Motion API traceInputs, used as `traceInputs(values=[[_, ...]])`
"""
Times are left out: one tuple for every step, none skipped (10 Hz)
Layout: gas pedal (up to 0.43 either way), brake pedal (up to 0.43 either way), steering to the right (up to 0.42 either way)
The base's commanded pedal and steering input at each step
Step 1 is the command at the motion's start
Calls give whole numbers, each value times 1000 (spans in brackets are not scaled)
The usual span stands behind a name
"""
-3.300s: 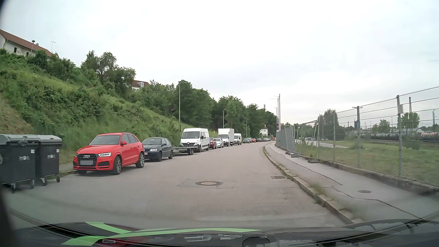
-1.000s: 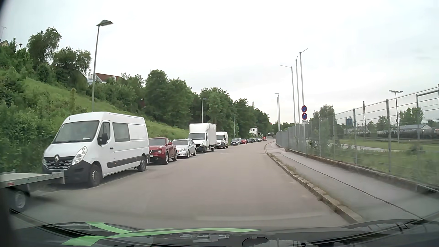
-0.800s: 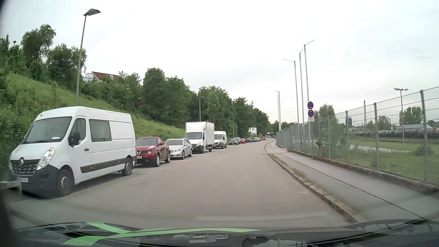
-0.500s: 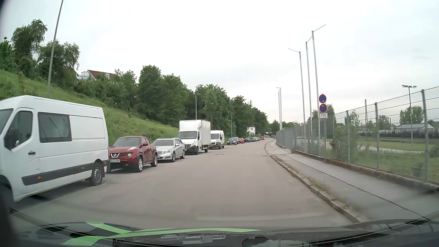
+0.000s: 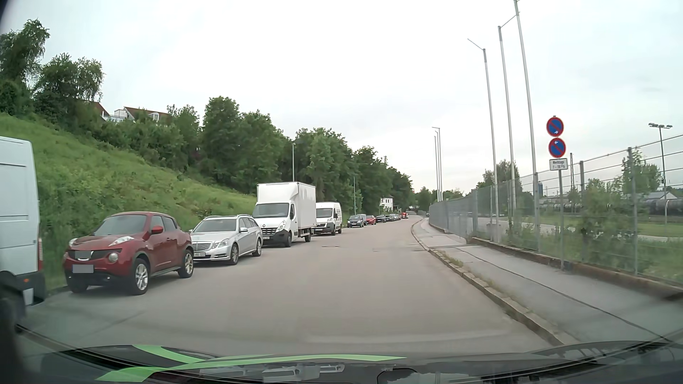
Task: Follow the waypoints while adhering to traffic rules and regulations
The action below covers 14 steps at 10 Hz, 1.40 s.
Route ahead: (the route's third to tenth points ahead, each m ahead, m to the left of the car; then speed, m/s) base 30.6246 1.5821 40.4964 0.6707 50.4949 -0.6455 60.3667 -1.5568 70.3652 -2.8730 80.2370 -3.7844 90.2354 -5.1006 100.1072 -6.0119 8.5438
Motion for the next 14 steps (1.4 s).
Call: traceInputs(values=[[79, 0, 11], [87, 0, 11], [87, 0, 11], [87, 0, 11], [79, 0, 11], [79, 0, 11], [67, 0, 11], [67, 0, 11], [67, 0, 11], [67, 0, 11], [67, 0, 11], [67, 0, 11], [67, 0, 11], [67, 0, 11]])
